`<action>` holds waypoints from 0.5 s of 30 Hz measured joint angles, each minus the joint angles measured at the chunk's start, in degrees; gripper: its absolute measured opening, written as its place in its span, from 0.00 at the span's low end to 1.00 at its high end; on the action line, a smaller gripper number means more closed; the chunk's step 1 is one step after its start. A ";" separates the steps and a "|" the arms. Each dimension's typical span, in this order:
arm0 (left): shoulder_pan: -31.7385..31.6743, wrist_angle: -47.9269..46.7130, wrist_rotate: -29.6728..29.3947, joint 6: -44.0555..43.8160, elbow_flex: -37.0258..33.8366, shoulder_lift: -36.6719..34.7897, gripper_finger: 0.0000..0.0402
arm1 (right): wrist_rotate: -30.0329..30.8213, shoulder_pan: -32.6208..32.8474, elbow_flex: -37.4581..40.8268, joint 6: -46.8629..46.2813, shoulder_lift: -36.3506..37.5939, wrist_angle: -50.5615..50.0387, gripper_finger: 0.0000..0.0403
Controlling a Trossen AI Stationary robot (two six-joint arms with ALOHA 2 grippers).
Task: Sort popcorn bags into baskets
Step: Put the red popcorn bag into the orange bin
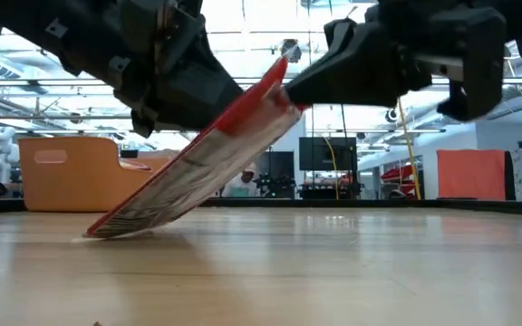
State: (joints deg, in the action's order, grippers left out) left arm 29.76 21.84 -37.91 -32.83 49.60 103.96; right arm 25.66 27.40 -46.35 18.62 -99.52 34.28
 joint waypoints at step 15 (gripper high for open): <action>-1.53 1.12 3.98 7.37 -0.11 -1.45 0.74 | -5.99 -1.94 -0.02 4.46 2.31 -3.83 0.00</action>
State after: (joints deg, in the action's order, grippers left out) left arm 28.23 22.96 -33.93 -25.46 49.50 102.51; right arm 19.67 25.45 -46.37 23.09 -97.21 30.44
